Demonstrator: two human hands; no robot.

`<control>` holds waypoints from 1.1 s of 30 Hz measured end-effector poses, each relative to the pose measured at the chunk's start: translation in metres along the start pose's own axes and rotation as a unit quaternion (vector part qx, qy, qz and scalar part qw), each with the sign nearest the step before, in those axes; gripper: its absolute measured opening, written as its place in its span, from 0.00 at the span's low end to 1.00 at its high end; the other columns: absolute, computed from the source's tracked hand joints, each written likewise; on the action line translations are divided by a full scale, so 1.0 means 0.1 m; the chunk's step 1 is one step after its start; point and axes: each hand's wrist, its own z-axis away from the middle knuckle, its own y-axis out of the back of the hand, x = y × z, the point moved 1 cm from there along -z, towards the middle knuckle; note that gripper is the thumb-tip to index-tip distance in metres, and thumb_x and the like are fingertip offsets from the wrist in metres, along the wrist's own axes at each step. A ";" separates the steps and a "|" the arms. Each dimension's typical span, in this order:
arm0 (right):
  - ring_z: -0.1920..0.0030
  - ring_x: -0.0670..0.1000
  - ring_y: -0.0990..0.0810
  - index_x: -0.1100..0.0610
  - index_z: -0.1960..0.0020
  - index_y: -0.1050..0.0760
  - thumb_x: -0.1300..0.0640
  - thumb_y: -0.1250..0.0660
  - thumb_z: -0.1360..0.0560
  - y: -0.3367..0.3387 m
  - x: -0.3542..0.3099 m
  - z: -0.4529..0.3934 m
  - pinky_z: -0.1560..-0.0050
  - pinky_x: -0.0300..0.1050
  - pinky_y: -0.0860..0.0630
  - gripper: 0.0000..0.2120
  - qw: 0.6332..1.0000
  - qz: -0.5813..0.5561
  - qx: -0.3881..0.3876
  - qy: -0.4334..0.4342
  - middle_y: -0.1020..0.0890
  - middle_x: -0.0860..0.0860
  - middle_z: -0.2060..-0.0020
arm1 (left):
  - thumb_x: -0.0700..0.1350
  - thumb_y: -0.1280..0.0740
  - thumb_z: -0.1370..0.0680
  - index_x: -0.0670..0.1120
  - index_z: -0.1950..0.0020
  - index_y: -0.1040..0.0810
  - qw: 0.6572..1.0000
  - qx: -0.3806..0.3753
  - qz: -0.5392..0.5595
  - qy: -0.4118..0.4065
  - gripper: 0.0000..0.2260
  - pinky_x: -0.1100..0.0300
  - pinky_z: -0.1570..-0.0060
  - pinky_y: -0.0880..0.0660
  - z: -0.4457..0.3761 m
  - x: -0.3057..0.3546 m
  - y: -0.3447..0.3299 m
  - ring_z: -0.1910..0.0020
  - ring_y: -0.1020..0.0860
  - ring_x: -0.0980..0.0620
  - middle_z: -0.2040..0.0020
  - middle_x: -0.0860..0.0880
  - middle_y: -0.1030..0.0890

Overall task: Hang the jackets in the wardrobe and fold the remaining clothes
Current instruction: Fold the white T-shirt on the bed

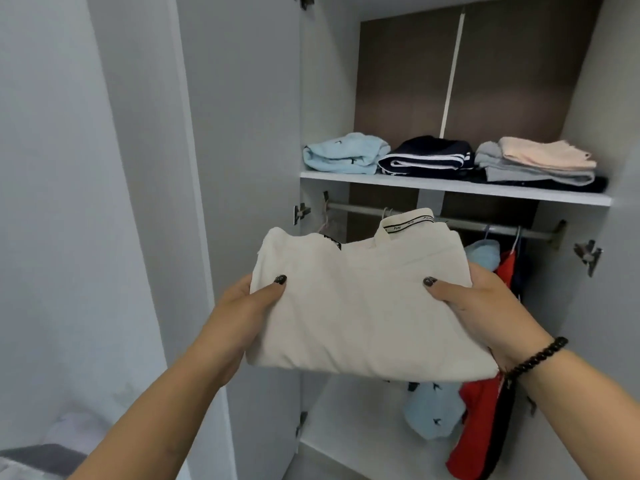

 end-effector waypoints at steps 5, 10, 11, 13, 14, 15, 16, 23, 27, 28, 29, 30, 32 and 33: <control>0.53 0.51 0.17 0.53 0.46 0.22 0.64 0.35 0.23 0.40 -0.03 -0.65 0.55 0.46 0.20 0.10 0.999 -0.023 0.038 0.027 0.15 0.49 0.53 | 0.49 0.32 0.22 0.54 0.48 0.19 1.000 -0.003 0.006 -0.026 0.05 0.59 0.61 0.26 -0.79 0.19 -0.60 0.58 0.16 0.57 0.55 0.57 0.14; 0.54 0.49 0.16 0.50 0.47 0.21 0.63 0.34 0.23 0.81 0.01 -1.24 0.56 0.45 0.20 0.10 0.995 -0.037 0.075 0.047 0.14 0.46 0.54 | 0.50 0.33 0.22 0.52 0.52 0.18 0.999 -0.005 0.009 -0.049 0.05 0.61 0.65 0.25 -1.52 0.34 -1.18 0.61 0.16 0.57 0.57 0.55 0.14; 0.55 0.48 0.16 0.50 0.47 0.21 0.63 0.34 0.23 0.89 0.04 -1.34 0.57 0.45 0.21 0.10 0.994 -0.035 0.086 0.051 0.14 0.45 0.54 | 0.51 0.33 0.22 0.51 0.53 0.18 0.999 -0.007 0.013 -0.050 0.06 0.61 0.66 0.25 -1.66 0.36 -1.29 0.63 0.16 0.56 0.58 0.54 0.14; 0.56 0.47 0.15 0.50 0.47 0.21 0.62 0.34 0.23 1.03 0.10 -1.55 0.59 0.44 0.21 0.10 0.992 -0.033 0.105 0.054 0.14 0.44 0.55 | 0.52 0.33 0.23 0.49 0.53 0.18 0.999 -0.020 0.011 -0.046 0.09 0.58 0.64 0.26 -1.94 0.40 -1.51 0.62 0.16 0.54 0.59 0.52 0.14; 0.56 0.47 0.15 0.50 0.47 0.21 0.62 0.34 0.23 1.10 0.13 -1.66 0.61 0.42 0.21 0.10 0.991 -0.034 0.115 0.056 0.14 0.44 0.55 | 0.52 0.33 0.23 0.48 0.54 0.17 0.999 -0.029 0.009 -0.045 0.09 0.58 0.63 0.26 -2.08 0.41 -1.62 0.63 0.16 0.53 0.59 0.52 0.14; 0.57 0.47 0.15 0.51 0.47 0.21 0.62 0.34 0.23 1.15 0.15 -1.77 0.63 0.41 0.21 0.10 0.990 -0.035 0.124 0.055 0.14 0.44 0.55 | 0.52 0.33 0.23 0.48 0.54 0.17 0.998 -0.037 0.005 -0.046 0.09 0.57 0.62 0.25 -2.22 0.43 -1.71 0.63 0.16 0.53 0.60 0.52 0.14; 0.57 0.47 0.15 0.51 0.47 0.20 0.62 0.34 0.24 1.21 0.18 -1.87 0.63 0.41 0.21 0.09 0.989 -0.036 0.134 0.053 0.14 0.45 0.55 | 0.52 0.33 0.23 0.47 0.54 0.18 0.998 -0.045 -0.002 -0.047 0.09 0.56 0.60 0.24 -2.38 0.45 -1.80 0.62 0.16 0.51 0.60 0.51 0.14; 0.60 0.50 0.15 0.53 0.50 0.20 0.62 0.33 0.24 1.44 0.25 -2.69 0.69 0.43 0.21 0.07 0.973 -0.053 0.214 0.065 0.14 0.48 0.58 | 0.55 0.33 0.24 0.48 0.53 0.17 0.990 -0.106 -0.040 -0.089 0.11 0.52 0.53 0.26 -3.50 0.77 -2.34 0.53 0.19 0.47 0.57 0.51 0.15; 0.62 0.49 0.15 0.53 0.50 0.19 0.62 0.34 0.24 1.50 0.15 -3.13 0.73 0.39 0.23 0.08 0.962 -0.059 0.248 0.094 0.14 0.49 0.59 | 0.52 0.33 0.24 0.42 0.52 0.19 0.979 -0.135 -0.067 -0.140 0.14 0.55 0.56 0.28 -4.10 1.09 -2.61 0.57 0.20 0.50 0.57 0.49 0.15; 0.62 0.49 0.15 0.53 0.50 0.19 0.62 0.34 0.25 1.52 0.12 -3.23 0.73 0.40 0.23 0.08 0.958 -0.058 0.260 0.102 0.14 0.48 0.59 | 0.51 0.33 0.23 0.40 0.53 0.20 0.974 -0.150 -0.070 -0.155 0.14 0.57 0.59 0.30 -4.23 1.18 -2.68 0.60 0.21 0.50 0.60 0.50 0.16; 0.62 0.49 0.15 0.53 0.50 0.19 0.62 0.34 0.25 1.54 0.10 -3.32 0.73 0.40 0.23 0.08 0.954 -0.060 0.272 0.110 0.14 0.49 0.59 | 0.51 0.33 0.23 0.40 0.53 0.20 0.969 -0.160 -0.074 -0.170 0.14 0.58 0.60 0.31 -4.36 1.28 -2.76 0.61 0.21 0.50 0.61 0.50 0.16; 0.62 0.50 0.15 0.53 0.50 0.20 0.63 0.34 0.25 1.56 0.07 -3.40 0.73 0.41 0.23 0.08 0.950 -0.064 0.282 0.118 0.14 0.49 0.58 | 0.51 0.33 0.23 0.40 0.53 0.20 0.965 -0.169 -0.080 -0.184 0.14 0.58 0.61 0.31 -4.47 1.36 -2.84 0.62 0.22 0.49 0.61 0.50 0.17; 0.62 0.50 0.15 0.53 0.50 0.20 0.64 0.34 0.25 1.62 0.02 -3.55 0.73 0.42 0.22 0.09 0.945 -0.073 0.292 0.125 0.14 0.50 0.59 | 0.50 0.34 0.22 0.41 0.56 0.20 0.956 -0.183 -0.094 -0.211 0.12 0.58 0.61 0.32 -4.69 1.53 -3.03 0.62 0.23 0.49 0.60 0.49 0.18; 0.63 0.50 0.15 0.53 0.50 0.21 0.64 0.35 0.25 1.66 -0.01 -3.62 0.73 0.42 0.22 0.09 0.945 -0.074 0.293 0.123 0.14 0.49 0.60 | 0.49 0.35 0.22 0.43 0.58 0.22 0.951 -0.189 -0.099 -0.222 0.11 0.58 0.62 0.33 -4.78 1.61 -3.14 0.62 0.24 0.49 0.60 0.48 0.19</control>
